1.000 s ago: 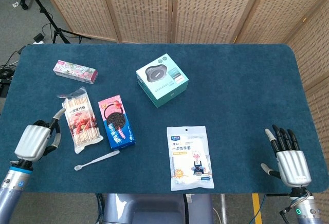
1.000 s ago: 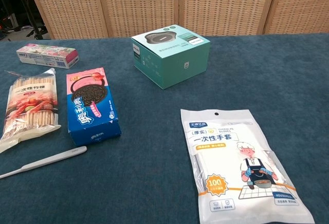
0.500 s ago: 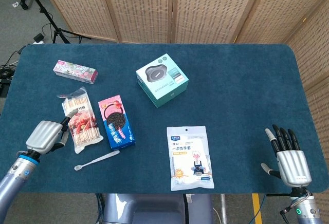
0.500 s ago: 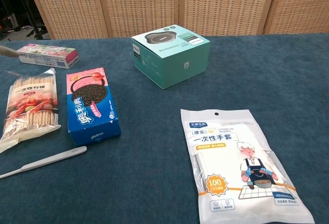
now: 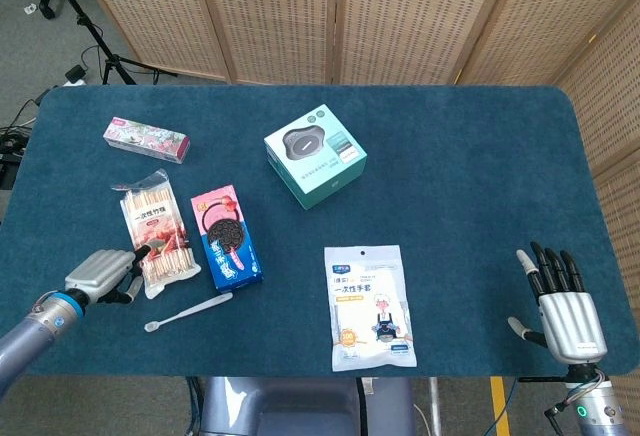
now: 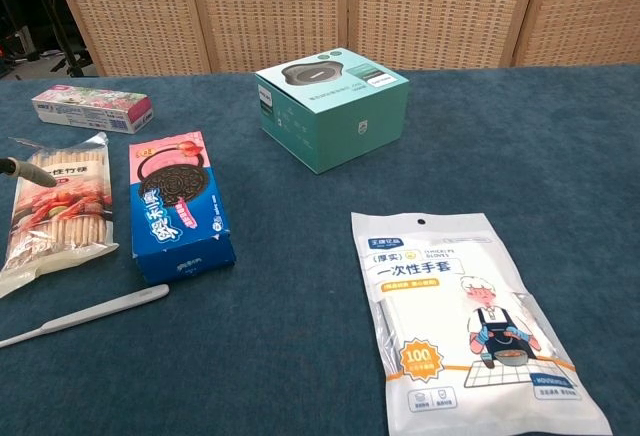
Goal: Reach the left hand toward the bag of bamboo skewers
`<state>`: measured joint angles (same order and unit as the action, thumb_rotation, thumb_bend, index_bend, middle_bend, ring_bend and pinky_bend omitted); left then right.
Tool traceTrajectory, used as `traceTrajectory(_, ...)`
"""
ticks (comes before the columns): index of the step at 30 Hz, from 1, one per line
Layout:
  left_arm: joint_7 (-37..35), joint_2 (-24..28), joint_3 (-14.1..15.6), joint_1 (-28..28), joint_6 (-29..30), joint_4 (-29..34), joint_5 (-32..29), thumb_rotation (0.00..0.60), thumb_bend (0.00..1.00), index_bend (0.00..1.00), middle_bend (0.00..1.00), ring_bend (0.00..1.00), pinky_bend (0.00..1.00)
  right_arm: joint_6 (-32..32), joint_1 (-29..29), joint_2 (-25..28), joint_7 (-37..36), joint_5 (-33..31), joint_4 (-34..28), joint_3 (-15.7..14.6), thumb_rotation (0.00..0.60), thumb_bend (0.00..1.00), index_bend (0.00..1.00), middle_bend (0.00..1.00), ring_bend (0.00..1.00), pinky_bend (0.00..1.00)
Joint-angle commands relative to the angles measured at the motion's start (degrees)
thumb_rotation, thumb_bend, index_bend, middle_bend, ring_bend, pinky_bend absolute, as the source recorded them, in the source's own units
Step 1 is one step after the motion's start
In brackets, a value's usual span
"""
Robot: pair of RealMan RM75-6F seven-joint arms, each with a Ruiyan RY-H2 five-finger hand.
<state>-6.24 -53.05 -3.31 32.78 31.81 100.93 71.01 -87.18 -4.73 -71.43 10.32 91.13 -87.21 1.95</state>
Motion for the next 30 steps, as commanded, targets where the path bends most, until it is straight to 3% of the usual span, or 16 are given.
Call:
traceTrajectory(1,-1.58,2.38,0.81,3.49,-5.19,0.10,-3.66,0.600,0.65,0.00,0.75,0.86,0.75,-0.13,0.05,0.00,-0.16,0.00,0.03,0.04,0.600,0.00,0.00,0.00,0.00,0.00)
traceTrajectory(15,2.10,2.95,4.09,7.11,-8.18,-1.17,-9.15,0.600,0.66,0.00,0.75,0.86,0.75,0.15,-0.08,0.20,-0.76,-0.41,-0.02,0.27,0.600,0.00,0.00,0.00,0.00,0.00)
traceTrajectory(30,2.64,1.19,5.70,8.69,-8.84,-3.00,-12.02,0.600,0.65,0.00,0.75,0.86,0.75,0.33,-0.10,0.08,-0.55,-0.44,0.20,0.16,0.600,0.00,0.00,0.00,0.00,0.00)
